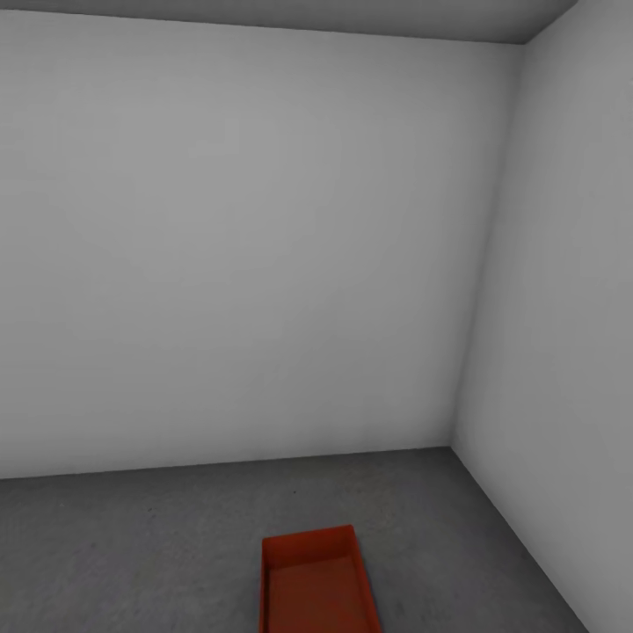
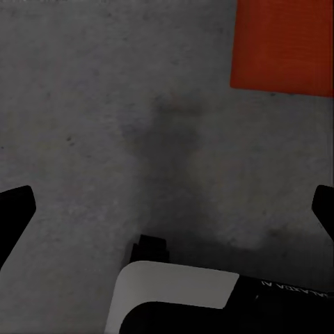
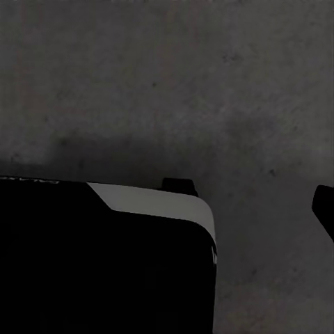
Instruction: Move the two storage containers from the living room to the garage. In the garage, place one container on the floor and stack the other container on top of it (either order is fine).
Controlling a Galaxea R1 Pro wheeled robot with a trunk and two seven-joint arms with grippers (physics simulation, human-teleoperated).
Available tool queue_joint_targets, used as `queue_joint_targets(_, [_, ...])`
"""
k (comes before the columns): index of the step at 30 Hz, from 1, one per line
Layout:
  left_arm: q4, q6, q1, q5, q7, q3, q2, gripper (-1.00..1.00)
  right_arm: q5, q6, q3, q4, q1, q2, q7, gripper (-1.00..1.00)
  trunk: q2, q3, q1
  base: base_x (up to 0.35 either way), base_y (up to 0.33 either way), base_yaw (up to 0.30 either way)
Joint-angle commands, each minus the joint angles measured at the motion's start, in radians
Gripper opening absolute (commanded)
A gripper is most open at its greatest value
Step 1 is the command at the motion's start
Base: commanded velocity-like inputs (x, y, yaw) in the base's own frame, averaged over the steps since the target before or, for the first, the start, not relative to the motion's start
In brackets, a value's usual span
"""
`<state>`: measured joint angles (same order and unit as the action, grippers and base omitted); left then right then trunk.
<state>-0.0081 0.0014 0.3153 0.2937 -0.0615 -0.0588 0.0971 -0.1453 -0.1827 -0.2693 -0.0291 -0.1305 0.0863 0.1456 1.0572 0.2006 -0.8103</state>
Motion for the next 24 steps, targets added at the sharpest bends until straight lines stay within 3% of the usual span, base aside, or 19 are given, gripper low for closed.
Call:
queue_joint_targets(1, [0.001,-0.002,0.001,0.009,-0.006,-0.006,-0.006,1.0,-0.01,-0.006,-0.009,-0.003,-0.001,0.0,0.002,1.0,0.001,0.001,0.0,0.0,0.0,0.0])
queue_joint_targets(4, [0.006,-0.013,-0.004,0.01,-0.003,-0.009,-0.065,1.0,-0.007,-0.006,-0.01,-0.003,-0.001,0.0,0.002,1.0,0.001,0.001,0.0,0.0,0.0,0.0])
queue_joint_targets(6, [0.007,-0.019,-0.049,0.01,-0.003,-0.01,-0.081,1.0,-0.006,-0.006,-0.011,-0.003,-0.001,0.0,0.002,1.0,0.001,0.001,0.0,0.0,0.0,0.0])
queue_joint_targets(12, [0.008,-0.063,-0.113,0.012,-0.01,-0.01,-0.07,1.0,-0.007,-0.005,-0.01,-0.003,-0.001,0.0,0.002,1.0,0.001,0.001,0.0,0.0,0.0,0.0])
queue_joint_targets(24, [0.005,-0.083,-0.123,0.009,-0.011,-0.011,-0.075,1.0,-0.018,-0.006,-0.005,-0.003,-0.001,-0.001,0.002,1.0,0.001,0.0,0.0,0.0,0.0,-0.044])
